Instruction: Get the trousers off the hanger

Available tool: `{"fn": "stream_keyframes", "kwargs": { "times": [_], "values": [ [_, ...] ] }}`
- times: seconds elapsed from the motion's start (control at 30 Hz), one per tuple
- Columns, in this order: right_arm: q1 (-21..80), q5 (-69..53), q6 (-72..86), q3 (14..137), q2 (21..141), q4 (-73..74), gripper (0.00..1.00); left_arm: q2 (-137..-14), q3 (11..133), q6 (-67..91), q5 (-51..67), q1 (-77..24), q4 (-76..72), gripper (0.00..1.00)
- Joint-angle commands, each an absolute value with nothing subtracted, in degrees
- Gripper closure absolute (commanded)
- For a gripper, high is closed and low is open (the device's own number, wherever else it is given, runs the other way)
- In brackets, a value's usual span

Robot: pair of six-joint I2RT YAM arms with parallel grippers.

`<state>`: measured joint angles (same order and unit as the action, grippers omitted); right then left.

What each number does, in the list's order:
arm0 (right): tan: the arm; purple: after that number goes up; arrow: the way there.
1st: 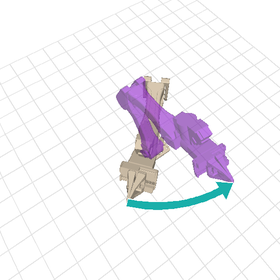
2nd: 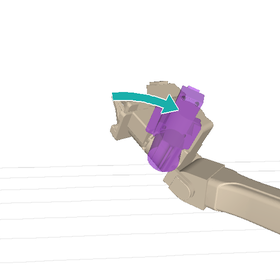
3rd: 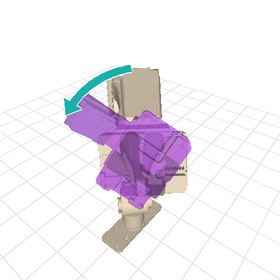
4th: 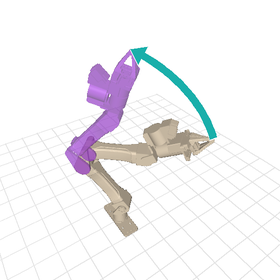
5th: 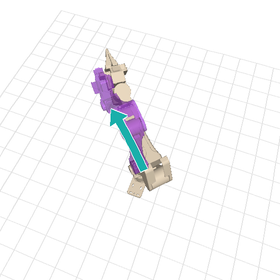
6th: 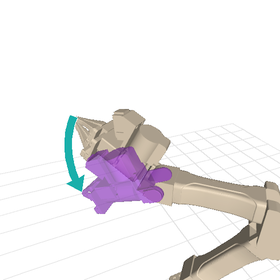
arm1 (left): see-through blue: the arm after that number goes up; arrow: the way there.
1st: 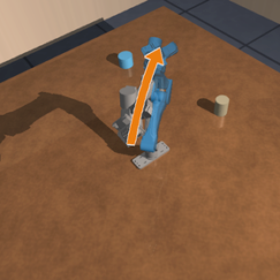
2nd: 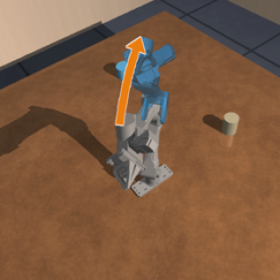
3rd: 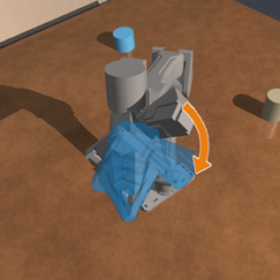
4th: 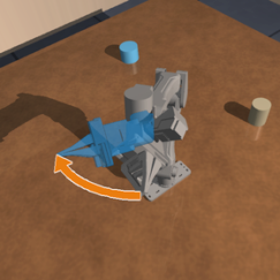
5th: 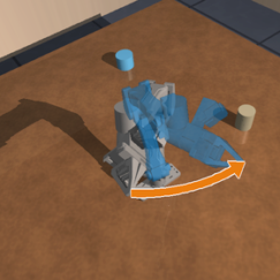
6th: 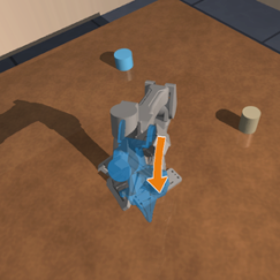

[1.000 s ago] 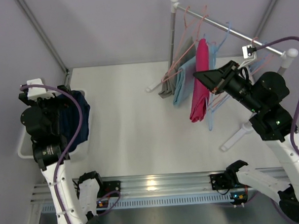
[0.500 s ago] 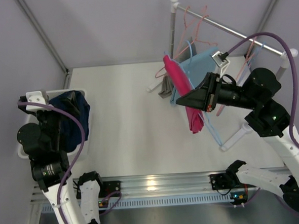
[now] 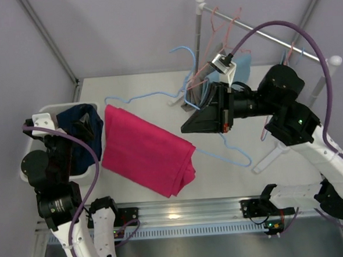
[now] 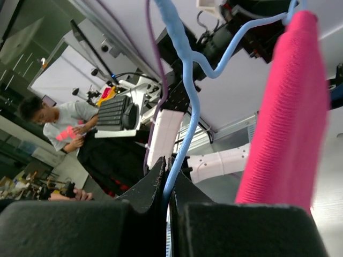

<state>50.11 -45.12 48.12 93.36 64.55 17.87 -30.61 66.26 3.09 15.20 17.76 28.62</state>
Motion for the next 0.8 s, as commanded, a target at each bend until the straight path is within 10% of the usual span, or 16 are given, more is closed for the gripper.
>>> {"fn": "stream_keyframes", "kwargs": {
  "times": [0.0, 0.77],
  "values": [
    [50.7, -39.7, 47.2, 100.9, 70.1, 3.3, 1.0, -30.2, 66.9, 3.3, 17.1, 18.0, 28.9, 0.01],
    [47.9, -10.7, 49.5, 128.0, 99.8, -3.4, 1.0, -37.7, 56.9, 10.3, 48.3, 17.9, 7.3, 0.04]
  ]
}}
